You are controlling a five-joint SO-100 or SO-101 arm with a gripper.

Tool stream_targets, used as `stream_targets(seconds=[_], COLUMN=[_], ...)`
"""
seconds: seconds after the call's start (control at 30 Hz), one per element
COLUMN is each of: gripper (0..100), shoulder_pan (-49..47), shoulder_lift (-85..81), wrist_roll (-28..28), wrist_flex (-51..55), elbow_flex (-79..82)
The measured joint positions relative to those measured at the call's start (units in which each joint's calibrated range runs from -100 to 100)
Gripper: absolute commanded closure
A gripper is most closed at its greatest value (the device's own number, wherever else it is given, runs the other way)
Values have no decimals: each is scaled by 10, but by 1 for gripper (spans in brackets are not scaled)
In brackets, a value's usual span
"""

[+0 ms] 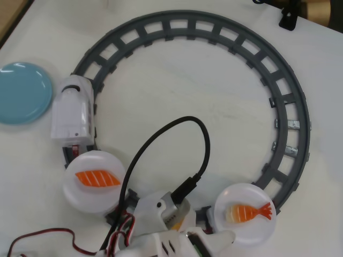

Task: Pick up the sushi from the Shinkansen and put it on the blue dish

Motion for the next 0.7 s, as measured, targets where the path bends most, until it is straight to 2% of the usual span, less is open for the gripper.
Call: stream_targets(seconds=[0.2, 0.7], gripper=[73, 72], shoulder_pan=[-8, -60], shoulder_lift=[26, 78], wrist_roll=[65, 82], wrist_flex=[-3, -16], elbow_flex=[-3, -35])
